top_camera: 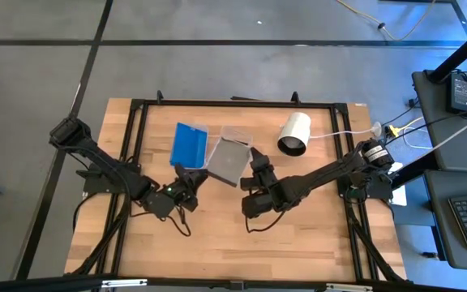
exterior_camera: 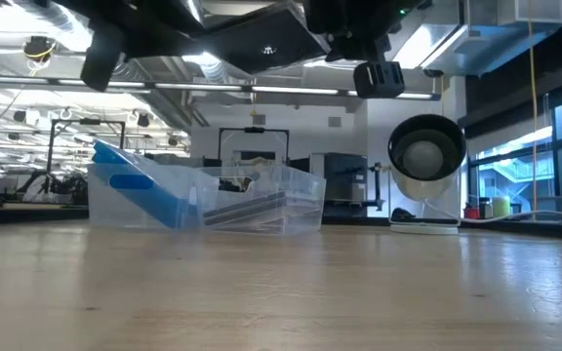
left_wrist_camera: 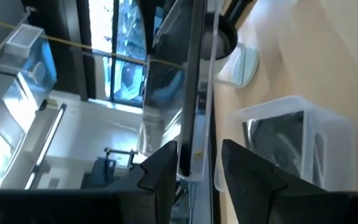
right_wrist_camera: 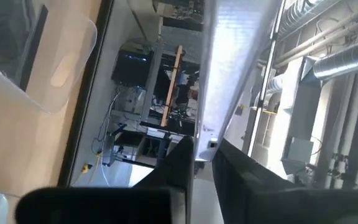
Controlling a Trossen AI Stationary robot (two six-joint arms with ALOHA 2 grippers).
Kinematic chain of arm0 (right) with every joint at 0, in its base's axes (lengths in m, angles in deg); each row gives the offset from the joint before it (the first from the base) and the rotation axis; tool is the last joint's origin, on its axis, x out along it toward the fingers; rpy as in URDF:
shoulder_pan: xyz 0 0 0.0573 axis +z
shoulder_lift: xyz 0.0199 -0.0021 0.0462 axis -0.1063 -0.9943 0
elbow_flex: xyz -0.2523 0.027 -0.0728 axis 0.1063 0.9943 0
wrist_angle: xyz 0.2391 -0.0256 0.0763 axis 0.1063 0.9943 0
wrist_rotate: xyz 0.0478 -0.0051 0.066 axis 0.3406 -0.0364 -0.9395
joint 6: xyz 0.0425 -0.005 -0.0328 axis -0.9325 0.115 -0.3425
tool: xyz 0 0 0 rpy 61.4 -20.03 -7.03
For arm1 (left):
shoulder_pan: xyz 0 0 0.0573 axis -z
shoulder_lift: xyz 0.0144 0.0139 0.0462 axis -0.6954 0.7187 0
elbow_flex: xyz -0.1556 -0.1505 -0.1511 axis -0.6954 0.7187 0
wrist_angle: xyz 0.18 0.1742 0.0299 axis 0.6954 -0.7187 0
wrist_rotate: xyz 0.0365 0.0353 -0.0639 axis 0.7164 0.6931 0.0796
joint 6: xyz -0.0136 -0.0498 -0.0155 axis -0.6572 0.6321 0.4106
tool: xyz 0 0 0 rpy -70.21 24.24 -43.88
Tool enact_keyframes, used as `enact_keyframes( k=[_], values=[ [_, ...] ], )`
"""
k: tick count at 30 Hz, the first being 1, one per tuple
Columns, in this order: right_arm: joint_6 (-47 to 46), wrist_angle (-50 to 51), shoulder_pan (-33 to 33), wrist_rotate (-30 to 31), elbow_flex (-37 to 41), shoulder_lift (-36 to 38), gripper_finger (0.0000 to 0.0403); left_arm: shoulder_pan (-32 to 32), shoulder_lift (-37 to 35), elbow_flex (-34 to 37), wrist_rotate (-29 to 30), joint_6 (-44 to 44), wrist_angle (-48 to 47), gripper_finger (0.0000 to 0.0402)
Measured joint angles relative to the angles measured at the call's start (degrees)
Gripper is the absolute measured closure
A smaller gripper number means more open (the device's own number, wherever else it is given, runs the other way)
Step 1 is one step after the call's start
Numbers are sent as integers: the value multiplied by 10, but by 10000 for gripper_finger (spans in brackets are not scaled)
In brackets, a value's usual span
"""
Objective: Pick & place jewel cases by type
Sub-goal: Put the black cd case into the right transparent bin
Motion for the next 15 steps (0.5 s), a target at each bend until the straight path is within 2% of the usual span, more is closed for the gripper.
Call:
enact_keyframes(
  k=[9,15],
  values=[
    [-1,-35,0,-53,0,0,351,-9,0,0,14,0,0,277],
    [-1,-39,0,-56,0,0,351,-4,0,0,14,0,0,282]
  ],
)
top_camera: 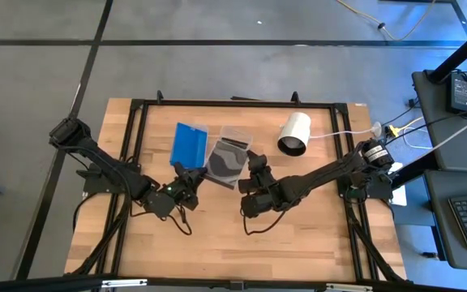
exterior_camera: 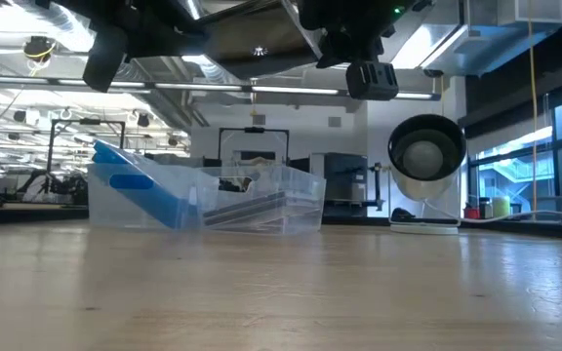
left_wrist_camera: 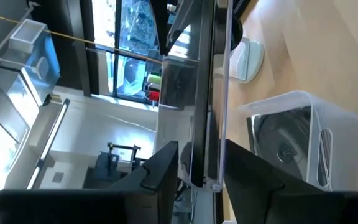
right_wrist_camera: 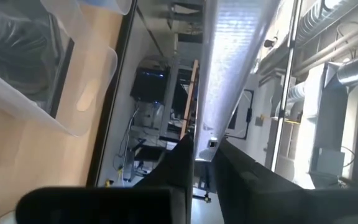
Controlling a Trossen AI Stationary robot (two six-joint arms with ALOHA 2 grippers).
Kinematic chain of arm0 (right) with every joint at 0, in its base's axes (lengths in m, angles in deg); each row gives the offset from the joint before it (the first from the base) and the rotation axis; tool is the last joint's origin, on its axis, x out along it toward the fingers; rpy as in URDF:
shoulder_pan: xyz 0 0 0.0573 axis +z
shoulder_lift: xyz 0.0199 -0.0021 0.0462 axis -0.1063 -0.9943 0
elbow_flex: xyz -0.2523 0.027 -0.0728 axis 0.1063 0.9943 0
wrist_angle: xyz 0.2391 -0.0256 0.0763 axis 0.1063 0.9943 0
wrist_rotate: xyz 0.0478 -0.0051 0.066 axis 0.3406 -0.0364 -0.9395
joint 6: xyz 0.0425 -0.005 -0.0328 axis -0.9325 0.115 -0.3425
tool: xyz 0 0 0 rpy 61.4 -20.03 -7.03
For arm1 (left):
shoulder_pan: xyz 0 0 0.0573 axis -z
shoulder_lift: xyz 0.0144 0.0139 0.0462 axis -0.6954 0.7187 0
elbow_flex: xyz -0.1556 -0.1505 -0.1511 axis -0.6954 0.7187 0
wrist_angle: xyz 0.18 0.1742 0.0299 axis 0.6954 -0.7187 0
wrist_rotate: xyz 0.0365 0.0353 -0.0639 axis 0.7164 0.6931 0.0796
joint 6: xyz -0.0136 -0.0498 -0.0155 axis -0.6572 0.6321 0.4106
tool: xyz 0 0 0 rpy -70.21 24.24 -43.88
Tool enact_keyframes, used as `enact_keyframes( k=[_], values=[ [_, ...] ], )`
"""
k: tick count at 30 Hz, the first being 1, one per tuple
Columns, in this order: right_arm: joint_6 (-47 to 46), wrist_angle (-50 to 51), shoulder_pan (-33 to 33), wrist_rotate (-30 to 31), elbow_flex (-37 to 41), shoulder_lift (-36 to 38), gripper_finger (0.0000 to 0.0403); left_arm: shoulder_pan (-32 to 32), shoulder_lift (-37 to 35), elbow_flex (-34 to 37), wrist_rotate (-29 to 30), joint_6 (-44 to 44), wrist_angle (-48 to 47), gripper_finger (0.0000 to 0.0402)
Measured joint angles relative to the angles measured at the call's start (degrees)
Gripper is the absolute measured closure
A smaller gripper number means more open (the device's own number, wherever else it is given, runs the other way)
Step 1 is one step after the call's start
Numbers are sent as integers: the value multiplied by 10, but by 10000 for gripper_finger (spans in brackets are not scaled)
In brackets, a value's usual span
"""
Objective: Pick & place jewel cases by type
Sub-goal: Put the black cd case into the right transparent bin
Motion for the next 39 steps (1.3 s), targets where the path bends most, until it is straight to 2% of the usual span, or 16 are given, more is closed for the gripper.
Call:
enact_keyframes(
  k=[10,15,18,21,27,31,35,39],
  values=[
    [-5,0,0,-6,0,0,351,10,0,0,3,-6,0,368],
    [-4,0,0,-20,0,0,351,16,0,0,8,-17,3,368],
    [-1,0,0,-26,0,0,347,18,0,0,7,-17,4,354],
    [3,-1,0,-26,0,0,322,18,0,0,3,-14,5,351],
    [0,-5,2,-26,0,0,228,18,0,0,-2,-14,5,370],
    [-25,-7,13,-25,0,1,183,18,0,0,-7,-8,5,370],
    [-60,11,36,-14,0,12,168,18,0,0,-7,1,5,365],
    [-137,57,62,-11,0,36,170,18,0,0,-11,13,3,369]
  ],
)
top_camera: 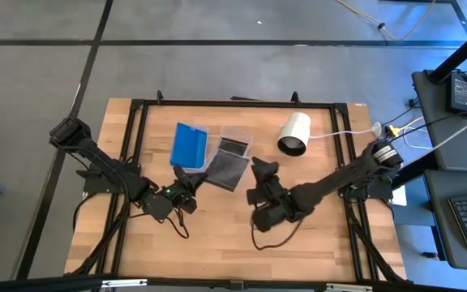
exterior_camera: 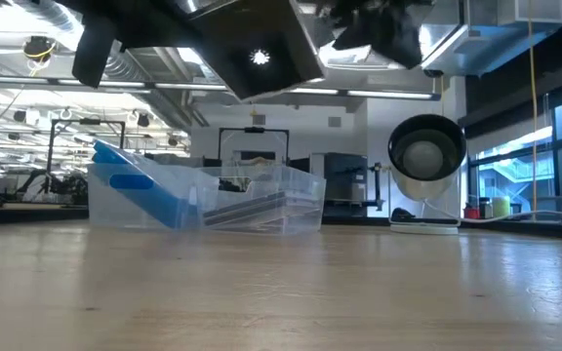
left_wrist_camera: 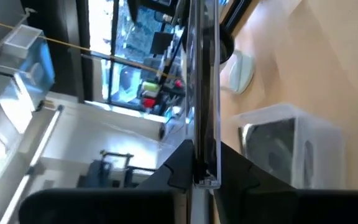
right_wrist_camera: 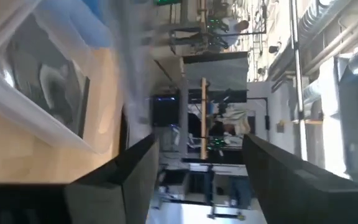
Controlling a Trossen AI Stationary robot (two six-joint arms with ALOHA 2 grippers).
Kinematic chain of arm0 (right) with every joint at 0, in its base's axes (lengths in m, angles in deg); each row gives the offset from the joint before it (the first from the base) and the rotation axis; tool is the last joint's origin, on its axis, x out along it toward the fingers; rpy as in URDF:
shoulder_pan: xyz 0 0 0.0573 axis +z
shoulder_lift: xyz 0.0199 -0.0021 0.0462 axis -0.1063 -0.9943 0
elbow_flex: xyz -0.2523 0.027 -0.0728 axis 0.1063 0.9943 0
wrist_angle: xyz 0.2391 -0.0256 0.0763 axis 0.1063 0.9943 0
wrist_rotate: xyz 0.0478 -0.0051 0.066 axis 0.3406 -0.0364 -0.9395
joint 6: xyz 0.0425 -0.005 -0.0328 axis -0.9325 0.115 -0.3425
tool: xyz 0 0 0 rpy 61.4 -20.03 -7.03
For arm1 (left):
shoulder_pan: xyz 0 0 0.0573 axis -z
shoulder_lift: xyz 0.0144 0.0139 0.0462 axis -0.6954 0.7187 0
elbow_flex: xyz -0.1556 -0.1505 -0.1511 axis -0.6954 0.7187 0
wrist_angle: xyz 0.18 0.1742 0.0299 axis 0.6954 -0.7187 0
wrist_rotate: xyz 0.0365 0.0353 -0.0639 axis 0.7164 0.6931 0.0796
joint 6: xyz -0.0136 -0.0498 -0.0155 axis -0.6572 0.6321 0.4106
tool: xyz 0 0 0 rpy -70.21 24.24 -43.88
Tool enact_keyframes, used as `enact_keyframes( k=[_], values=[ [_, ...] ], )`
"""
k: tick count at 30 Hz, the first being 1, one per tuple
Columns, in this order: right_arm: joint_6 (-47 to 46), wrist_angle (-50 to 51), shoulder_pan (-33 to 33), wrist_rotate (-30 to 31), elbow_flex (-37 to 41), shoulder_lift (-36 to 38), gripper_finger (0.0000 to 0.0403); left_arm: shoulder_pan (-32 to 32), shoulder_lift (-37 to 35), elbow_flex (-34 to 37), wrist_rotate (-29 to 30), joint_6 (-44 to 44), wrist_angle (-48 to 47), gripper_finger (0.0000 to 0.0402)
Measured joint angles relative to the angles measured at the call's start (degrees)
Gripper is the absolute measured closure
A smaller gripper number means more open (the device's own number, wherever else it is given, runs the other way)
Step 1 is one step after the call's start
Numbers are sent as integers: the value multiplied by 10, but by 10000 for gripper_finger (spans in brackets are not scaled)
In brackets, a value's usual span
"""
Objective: Pick & place jewel cases by type
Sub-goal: Put the black cd case into the right transparent bin
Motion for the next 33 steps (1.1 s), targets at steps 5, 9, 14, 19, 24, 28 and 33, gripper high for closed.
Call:
enact_keyframes(
  k=[5,9,14,19,24,28,33],
  values=[
    [-184,119,39,-8,0,41,174,0,-7,0,-32,30,0,370],
    [-353,233,68,-67,0,74,174,0,-22,0,-49,46,12,370],
    [-532,314,105,-116,20,109,174,-8,-48,0,-163,38,90,370],
    [-638,293,147,-79,110,138,174,-55,-54,10,-333,32,197,370],
    [-652,173,175,-16,190,150,174,-120,-54,40,-548,32,341,370],
    [-555,6,175,-3,218,150,174,-157,-54,43,-692,46,396,370],
    [-376,-235,166,-70,243,150,174,-179,-54,43,-790,60,396,369]
  ],
)
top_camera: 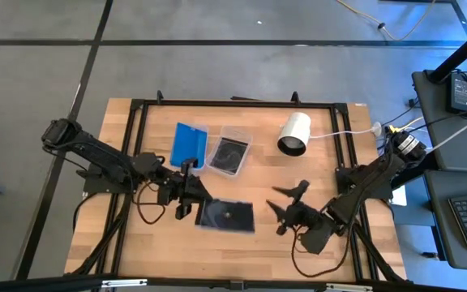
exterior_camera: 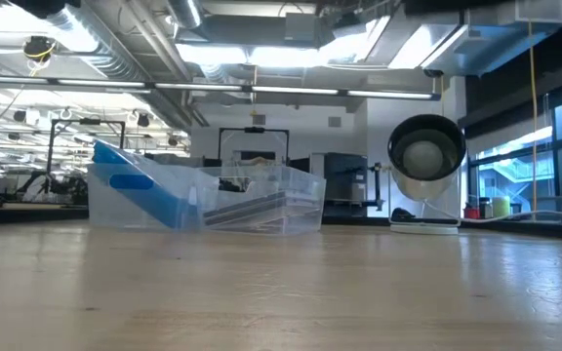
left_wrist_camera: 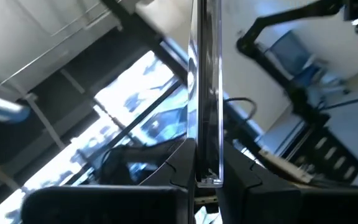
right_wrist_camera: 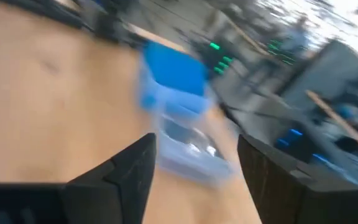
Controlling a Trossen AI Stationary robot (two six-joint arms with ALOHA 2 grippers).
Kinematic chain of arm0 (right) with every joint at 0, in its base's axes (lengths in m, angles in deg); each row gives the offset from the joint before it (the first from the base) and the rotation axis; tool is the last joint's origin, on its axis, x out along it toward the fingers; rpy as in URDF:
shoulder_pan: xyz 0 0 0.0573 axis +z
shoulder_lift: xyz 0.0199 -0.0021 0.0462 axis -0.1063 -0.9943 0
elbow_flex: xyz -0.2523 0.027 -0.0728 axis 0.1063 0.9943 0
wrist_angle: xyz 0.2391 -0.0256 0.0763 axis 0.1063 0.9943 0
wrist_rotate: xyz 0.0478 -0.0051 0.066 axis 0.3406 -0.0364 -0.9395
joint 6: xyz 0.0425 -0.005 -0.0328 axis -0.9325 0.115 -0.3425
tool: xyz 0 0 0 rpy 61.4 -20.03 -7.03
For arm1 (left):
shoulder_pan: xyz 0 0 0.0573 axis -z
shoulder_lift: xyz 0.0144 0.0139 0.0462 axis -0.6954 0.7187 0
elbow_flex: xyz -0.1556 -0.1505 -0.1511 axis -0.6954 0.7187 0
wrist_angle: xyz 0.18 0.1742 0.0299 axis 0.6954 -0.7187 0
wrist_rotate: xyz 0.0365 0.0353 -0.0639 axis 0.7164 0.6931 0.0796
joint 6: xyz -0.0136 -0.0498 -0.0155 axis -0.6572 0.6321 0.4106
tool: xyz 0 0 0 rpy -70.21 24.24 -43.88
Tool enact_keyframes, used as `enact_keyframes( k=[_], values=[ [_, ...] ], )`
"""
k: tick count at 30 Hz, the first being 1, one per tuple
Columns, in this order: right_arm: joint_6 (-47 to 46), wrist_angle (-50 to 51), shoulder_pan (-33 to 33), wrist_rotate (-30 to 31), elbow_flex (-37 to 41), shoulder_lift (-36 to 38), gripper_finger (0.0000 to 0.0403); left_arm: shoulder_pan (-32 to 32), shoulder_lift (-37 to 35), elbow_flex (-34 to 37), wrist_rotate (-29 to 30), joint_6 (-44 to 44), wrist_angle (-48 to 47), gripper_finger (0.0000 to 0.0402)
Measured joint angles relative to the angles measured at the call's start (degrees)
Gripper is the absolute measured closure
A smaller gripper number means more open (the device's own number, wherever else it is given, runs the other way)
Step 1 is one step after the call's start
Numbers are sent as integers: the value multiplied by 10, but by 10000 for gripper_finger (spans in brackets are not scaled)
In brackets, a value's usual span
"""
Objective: Pick & place jewel cases by type
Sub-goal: Put the black cd case into the right transparent bin
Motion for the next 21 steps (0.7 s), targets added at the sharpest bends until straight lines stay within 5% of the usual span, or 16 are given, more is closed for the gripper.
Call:
enact_keyframes(
  k=[8,11,16,21],
  values=[
    [315,-468,-55,-246,76,0,174,-2,0,0,-111,3,26,370],
    [401,-613,-93,-387,114,0,174,1,0,0,-136,12,52,368],
    [550,-716,-156,-625,127,-16,174,11,1,0,-159,11,82,365],
    [574,-736,-208,-651,61,-62,174,21,0,0,-158,12,90,369]
  ],
)
